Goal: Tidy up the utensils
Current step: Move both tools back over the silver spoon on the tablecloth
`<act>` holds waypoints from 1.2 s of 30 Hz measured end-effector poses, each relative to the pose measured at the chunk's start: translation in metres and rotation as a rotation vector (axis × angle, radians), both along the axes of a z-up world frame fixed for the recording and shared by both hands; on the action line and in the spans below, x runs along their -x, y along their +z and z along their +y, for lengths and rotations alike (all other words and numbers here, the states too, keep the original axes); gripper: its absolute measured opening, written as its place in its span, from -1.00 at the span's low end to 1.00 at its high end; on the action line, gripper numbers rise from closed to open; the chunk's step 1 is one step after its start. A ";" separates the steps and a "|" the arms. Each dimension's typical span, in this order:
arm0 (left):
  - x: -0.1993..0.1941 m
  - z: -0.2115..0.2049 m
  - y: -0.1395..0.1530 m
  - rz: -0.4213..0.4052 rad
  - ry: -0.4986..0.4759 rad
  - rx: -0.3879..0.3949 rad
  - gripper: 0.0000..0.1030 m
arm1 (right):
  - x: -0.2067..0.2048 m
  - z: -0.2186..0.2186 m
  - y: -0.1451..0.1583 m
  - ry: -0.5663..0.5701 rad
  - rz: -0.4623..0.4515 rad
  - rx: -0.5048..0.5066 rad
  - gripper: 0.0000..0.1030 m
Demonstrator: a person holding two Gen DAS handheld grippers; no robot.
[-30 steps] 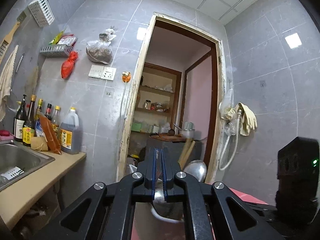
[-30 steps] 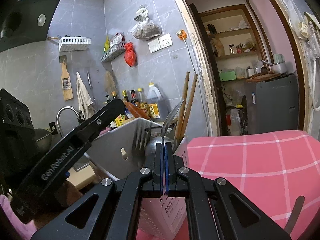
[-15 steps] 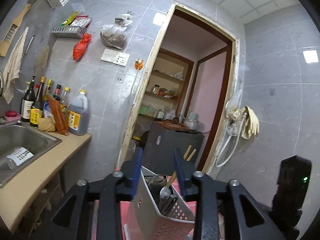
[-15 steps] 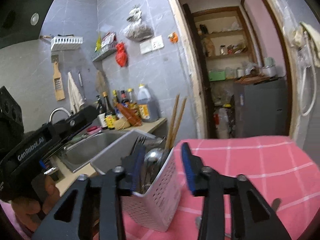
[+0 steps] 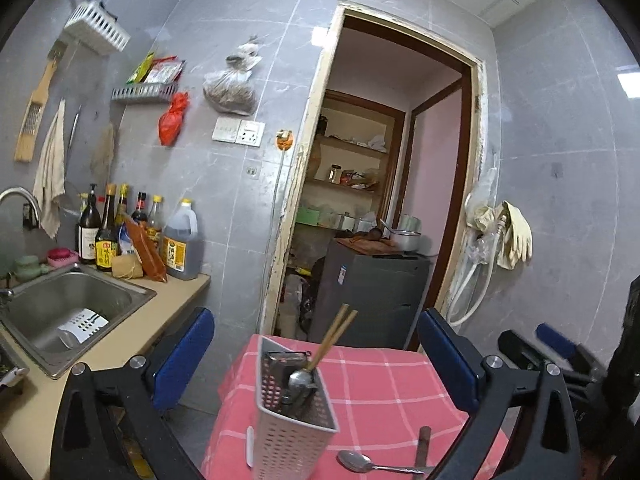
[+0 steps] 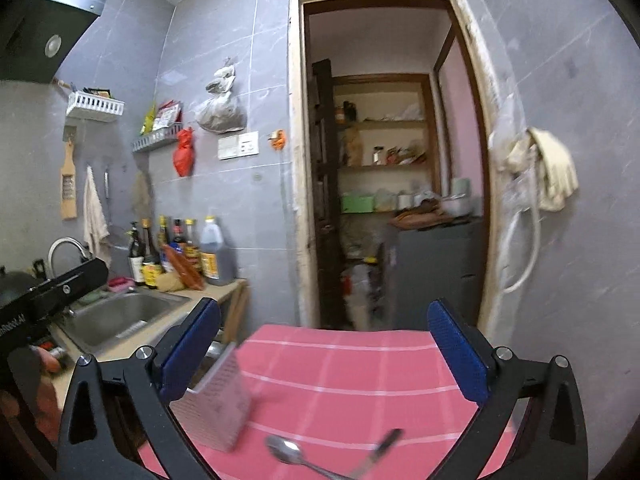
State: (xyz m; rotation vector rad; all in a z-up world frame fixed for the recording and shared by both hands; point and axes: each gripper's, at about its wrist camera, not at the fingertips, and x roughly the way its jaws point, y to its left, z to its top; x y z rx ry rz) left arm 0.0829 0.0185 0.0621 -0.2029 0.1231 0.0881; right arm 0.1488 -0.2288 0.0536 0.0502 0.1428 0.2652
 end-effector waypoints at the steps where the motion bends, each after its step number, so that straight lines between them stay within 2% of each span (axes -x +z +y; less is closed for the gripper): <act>1: 0.003 -0.010 0.000 0.001 0.003 -0.009 0.99 | 0.003 -0.007 0.002 -0.014 -0.003 0.007 0.98; 6: 0.014 -0.046 -0.012 0.028 0.029 -0.030 0.99 | 0.014 -0.042 0.001 -0.052 0.004 0.032 0.98; 10: 0.014 -0.069 -0.034 0.110 0.033 0.023 0.99 | 0.012 -0.067 -0.011 -0.057 0.046 0.040 0.98; 16: 0.002 -0.091 -0.071 0.228 0.038 0.047 0.99 | -0.005 -0.093 -0.052 -0.063 0.138 0.051 0.98; 23: -0.015 -0.108 -0.105 0.289 0.077 0.020 0.99 | -0.027 -0.109 -0.102 -0.060 0.255 0.043 0.98; 27: -0.029 -0.112 -0.116 0.339 0.088 0.010 0.99 | -0.044 -0.111 -0.126 -0.002 0.326 0.027 0.98; 33: -0.057 -0.111 -0.139 0.464 0.066 0.070 0.99 | -0.077 -0.107 -0.155 0.137 0.435 -0.008 0.96; 34: -0.063 -0.109 -0.145 0.493 0.064 0.090 0.99 | -0.083 -0.107 -0.159 0.157 0.454 -0.018 0.94; 36: -0.070 -0.106 -0.152 0.519 0.061 0.130 0.99 | -0.096 -0.104 -0.168 0.195 0.504 -0.041 0.78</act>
